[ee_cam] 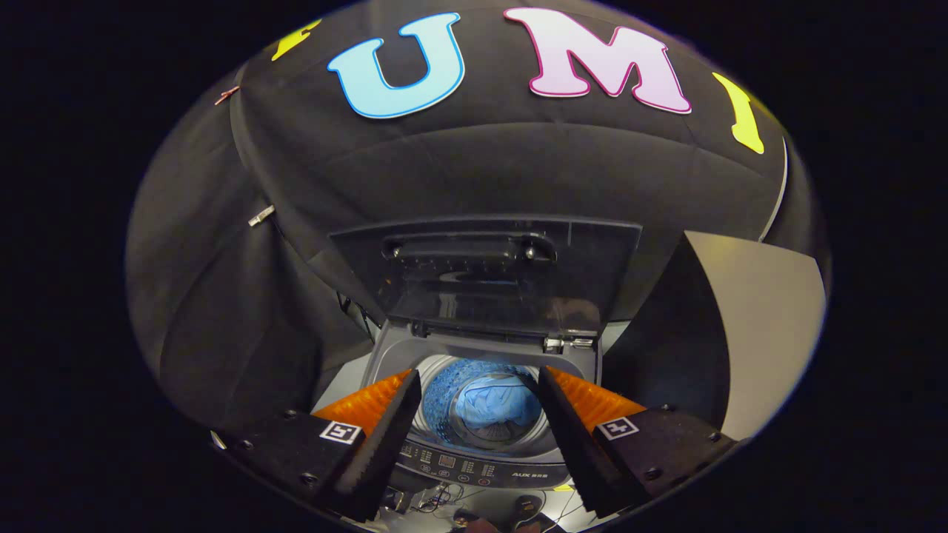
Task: Put the clothes into the washing machine and then close the washing machine lid.
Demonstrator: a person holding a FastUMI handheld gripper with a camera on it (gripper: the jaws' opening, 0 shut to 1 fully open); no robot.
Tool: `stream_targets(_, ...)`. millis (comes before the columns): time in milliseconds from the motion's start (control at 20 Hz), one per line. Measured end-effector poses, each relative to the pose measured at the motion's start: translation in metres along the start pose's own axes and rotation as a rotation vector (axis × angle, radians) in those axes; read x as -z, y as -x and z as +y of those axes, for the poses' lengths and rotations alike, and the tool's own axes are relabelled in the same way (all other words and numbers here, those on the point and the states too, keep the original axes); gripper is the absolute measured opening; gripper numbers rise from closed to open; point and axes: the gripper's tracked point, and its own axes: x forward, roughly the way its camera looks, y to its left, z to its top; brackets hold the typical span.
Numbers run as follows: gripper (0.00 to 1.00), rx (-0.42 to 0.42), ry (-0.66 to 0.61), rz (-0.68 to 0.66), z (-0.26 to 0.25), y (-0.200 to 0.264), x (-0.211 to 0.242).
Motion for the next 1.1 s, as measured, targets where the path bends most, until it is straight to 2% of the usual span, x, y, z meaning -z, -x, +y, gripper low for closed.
stream_targets(250, 0.99, -0.010, 0.019, -0.046, 0.004, 0.008, -0.038)
stream_targets(550, 0.99, 0.004, 0.032, -0.096, 0.009, -0.005, -0.093)
stream_targets(850, 0.99, 0.042, 0.069, -0.151, 0.002, -0.039, -0.151)
stream_targets(1100, 1.00, 0.069, 0.032, -0.112, -0.014, -0.078, -0.161)
